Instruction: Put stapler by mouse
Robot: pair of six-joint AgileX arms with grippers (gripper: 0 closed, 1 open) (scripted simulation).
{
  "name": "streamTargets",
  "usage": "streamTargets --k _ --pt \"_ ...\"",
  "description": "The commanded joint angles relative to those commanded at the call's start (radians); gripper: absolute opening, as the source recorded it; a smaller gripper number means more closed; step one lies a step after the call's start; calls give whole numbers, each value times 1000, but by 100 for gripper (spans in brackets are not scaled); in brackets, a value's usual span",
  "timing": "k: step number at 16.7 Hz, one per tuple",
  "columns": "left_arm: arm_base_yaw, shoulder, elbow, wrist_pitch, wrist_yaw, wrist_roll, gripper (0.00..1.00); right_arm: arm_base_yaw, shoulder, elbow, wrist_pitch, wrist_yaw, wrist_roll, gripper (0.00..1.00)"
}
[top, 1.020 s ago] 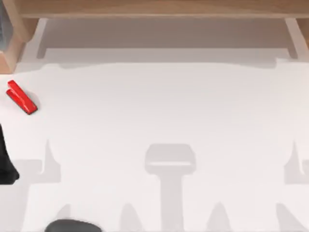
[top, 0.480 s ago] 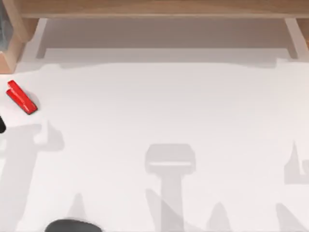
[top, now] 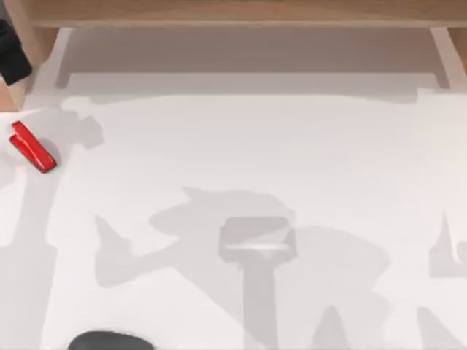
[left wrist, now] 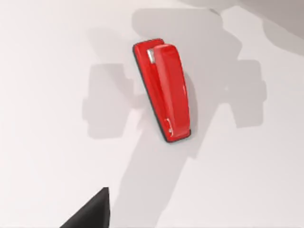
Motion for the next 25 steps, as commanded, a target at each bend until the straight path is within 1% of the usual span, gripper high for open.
streamTargets --k 3,6,9,11,16,25 --pt "1 317 252 -149 -8 -98 100 0 0 0 0 0 0 100" --pt "2 579 467 -268 -15 -179 100 0 0 0 0 0 0 100" --pt "2 762 628 -350 -21 -238 100 0 0 0 0 0 0 100" --pt "2 832 696 -383 -24 -262 100 0 0 0 0 0 0 100" --pt "2 860 723 -395 -26 -272 100 0 0 0 0 0 0 100" --pt "-42 807 678 -406 -29 -318 100 0 0 0 0 0 0 100"
